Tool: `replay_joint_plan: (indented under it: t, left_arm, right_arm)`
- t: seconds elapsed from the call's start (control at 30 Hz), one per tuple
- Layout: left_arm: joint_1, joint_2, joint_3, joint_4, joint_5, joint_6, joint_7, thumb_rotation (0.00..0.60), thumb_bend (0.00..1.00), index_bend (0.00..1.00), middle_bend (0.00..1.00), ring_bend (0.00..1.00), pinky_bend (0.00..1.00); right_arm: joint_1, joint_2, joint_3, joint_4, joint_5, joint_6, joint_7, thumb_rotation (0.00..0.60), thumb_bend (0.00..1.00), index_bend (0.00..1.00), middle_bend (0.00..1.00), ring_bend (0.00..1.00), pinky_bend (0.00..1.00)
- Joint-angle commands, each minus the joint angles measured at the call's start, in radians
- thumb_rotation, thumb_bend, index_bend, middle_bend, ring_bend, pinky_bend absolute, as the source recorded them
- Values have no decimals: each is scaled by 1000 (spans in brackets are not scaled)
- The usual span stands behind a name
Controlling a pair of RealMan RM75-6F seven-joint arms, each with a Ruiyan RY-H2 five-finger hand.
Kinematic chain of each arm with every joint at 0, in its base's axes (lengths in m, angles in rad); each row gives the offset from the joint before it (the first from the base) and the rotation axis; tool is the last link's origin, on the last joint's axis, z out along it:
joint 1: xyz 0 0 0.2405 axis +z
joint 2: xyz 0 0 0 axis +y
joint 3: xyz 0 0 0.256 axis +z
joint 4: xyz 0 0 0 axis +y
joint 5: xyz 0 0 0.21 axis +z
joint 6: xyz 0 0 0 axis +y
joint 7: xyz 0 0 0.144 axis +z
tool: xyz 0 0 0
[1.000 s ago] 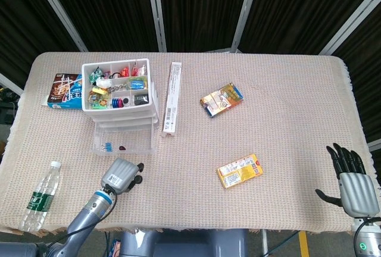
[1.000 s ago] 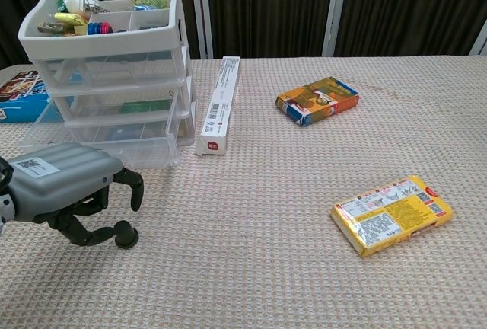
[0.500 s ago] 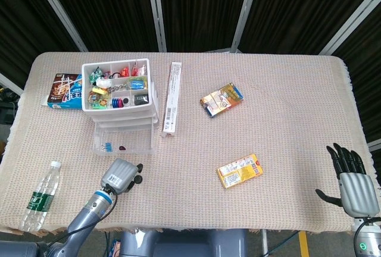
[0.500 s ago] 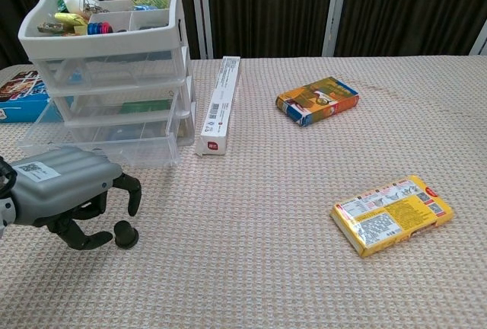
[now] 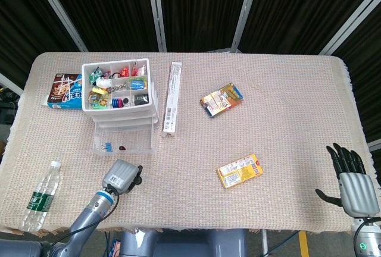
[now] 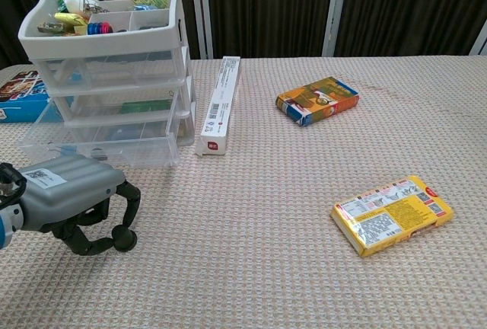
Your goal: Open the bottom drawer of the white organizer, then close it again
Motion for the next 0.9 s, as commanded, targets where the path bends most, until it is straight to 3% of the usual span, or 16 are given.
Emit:
replay_joint_plan:
  t: [0.03,0.5,0.73,0.9]
  left_arm:
    - [-1,-3,1,1,-2,1,0,600,438,531,1000,925,797]
    - [-3,60,-22,-105,104,54,-46,600,450,541,1000,925,796]
    - [-17,125,-82,-188,154,95,-68,600,457,546,1000,925,796]
    - [-25,153,-140,-210,114,104,-107,600,456,548,1000,925,796]
  right_arm:
    - [0,0,1,-1,0,0,1,600,0,42,0,0,0]
    - [-1,0,0,0,-2,2,1,600,1,42,0,0,0]
    - [0,-1,0,-1,-1,1,1,600,1,42,0,0,0]
    - [-1,0,-1,1,-1,1,-2,600,2,42,0,0,0]
